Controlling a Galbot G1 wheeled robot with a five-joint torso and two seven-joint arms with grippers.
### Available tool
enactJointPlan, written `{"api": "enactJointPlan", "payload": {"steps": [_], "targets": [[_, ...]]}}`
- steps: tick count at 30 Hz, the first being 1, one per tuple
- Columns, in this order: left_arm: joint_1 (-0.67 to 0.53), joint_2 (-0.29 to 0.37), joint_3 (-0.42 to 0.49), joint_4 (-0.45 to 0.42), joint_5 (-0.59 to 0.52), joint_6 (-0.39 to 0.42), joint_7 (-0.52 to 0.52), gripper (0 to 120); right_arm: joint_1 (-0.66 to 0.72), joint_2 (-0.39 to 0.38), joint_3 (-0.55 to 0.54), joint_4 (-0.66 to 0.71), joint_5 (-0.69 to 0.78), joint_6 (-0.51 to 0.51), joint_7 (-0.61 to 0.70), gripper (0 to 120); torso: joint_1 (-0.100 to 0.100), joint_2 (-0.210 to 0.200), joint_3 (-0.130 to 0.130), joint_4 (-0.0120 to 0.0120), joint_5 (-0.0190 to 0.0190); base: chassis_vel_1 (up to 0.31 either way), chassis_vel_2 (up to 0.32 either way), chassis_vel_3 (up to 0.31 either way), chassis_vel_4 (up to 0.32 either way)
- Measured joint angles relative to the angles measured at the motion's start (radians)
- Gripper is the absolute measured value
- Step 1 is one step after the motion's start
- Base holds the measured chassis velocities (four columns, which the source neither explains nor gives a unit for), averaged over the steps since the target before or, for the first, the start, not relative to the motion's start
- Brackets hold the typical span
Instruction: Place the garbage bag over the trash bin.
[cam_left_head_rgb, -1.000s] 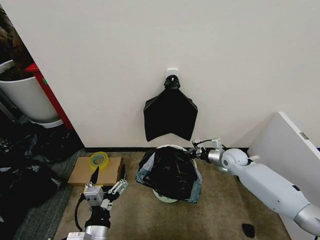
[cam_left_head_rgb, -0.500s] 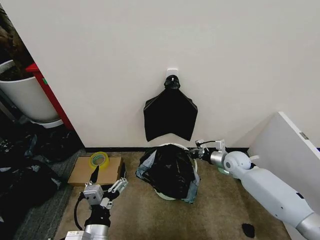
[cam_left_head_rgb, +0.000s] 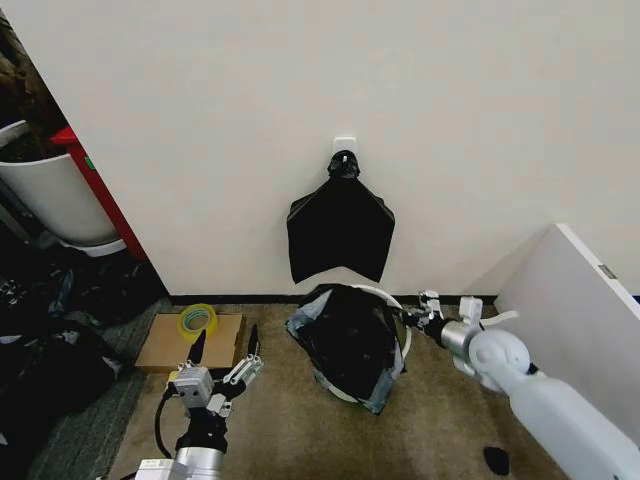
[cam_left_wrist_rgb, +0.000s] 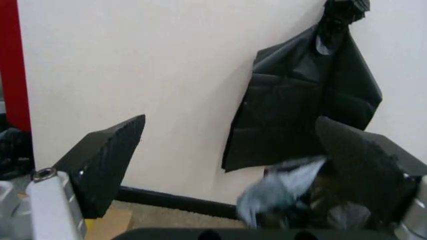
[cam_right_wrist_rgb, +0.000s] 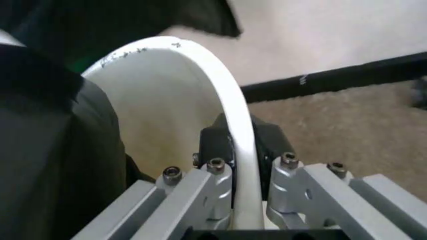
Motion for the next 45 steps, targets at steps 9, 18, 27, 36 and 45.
{"api": "enactJointPlan", "payload": {"steps": [9,18,27,36,45], "targets": [[-0.002,0.015,0.017,-0.004,0.003,0.005,0.001,100,-0.186,0.110,0.062,0.223,-0.014,0.097,0.255,3,0.000,0.000,0.000,-0.0001,-0.0001,0.000,0.000,0.000,0.000],[0.009,0.031,0.018,-0.012,0.000,0.003,0.002,100,-0.267,0.187,0.001,0.299,-0.108,0.185,0.396,3,0.000,0.000,0.000,0.0000,0.0000,0.000,0.000,0.000,0.000],[0.026,0.041,0.013,-0.023,-0.004,-0.002,0.005,100,-0.260,0.241,-0.030,0.250,-0.147,0.233,0.408,3,0.000,0.000,0.000,0.0001,0.0000,0.000,0.000,0.000,0.000],[0.027,0.041,0.023,-0.020,-0.001,-0.007,0.005,100,-0.258,0.276,-0.032,0.176,-0.172,0.256,0.388,3,0.000,0.000,0.000,0.0000,-0.0001,0.000,0.000,0.000,0.000],[0.020,0.040,0.039,-0.015,0.003,-0.004,0.005,100,-0.296,0.267,-0.030,0.203,-0.213,0.250,0.365,16,0.000,0.000,0.000,0.0000,0.0007,0.000,0.000,0.000,0.000]]}}
